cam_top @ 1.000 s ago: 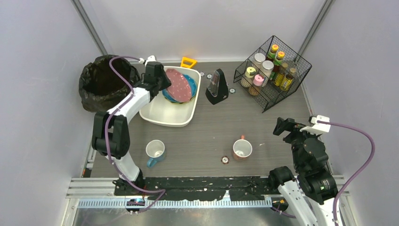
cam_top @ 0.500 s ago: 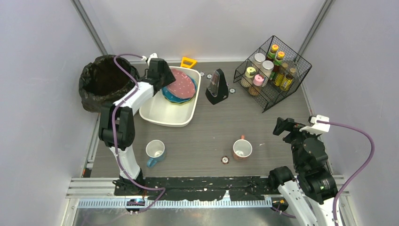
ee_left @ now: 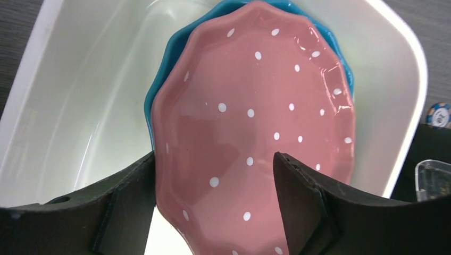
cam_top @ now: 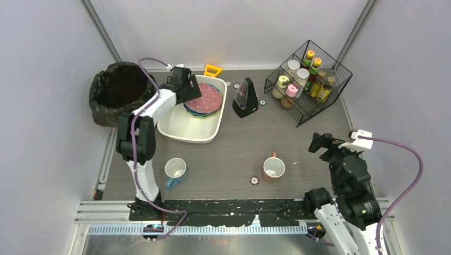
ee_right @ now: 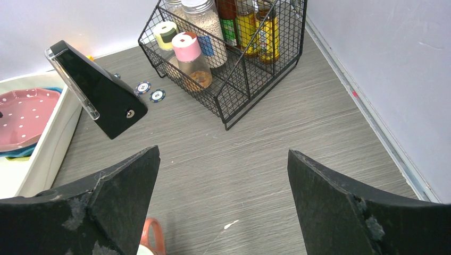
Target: Clear the kitchen counter
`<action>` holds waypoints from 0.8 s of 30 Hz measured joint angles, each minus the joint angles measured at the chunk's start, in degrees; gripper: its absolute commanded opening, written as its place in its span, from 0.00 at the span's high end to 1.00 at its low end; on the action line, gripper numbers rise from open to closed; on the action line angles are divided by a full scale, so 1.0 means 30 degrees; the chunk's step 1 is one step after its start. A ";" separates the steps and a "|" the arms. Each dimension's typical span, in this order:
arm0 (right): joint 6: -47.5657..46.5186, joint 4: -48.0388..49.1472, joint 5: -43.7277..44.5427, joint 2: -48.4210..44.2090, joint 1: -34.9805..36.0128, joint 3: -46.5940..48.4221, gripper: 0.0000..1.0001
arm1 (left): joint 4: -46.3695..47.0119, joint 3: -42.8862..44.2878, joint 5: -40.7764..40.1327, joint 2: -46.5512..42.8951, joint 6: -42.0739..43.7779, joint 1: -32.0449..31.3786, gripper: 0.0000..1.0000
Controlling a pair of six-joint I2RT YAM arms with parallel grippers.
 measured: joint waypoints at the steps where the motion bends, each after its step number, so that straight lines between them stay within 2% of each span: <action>1: 0.0007 0.0000 0.0000 0.0000 0.0000 -0.0007 0.05 | -0.0350 0.0284 0.0000 0.0248 0.0291 -0.0029 0.19; 10: 0.0007 0.0051 -0.0058 0.0160 0.0000 -0.0022 0.05 | -0.3228 0.2652 -0.0838 0.1297 0.2390 -0.0721 0.01; 15: 0.0000 0.0073 -0.0131 0.0168 0.0000 -0.0022 0.05 | -0.4218 0.3905 -0.1217 0.1297 0.2951 -0.1013 0.01; 24: 0.0000 0.0117 -0.0299 0.0168 0.0000 -0.0022 0.05 | -0.4852 0.4007 -0.1698 0.1311 0.3249 -0.1166 0.01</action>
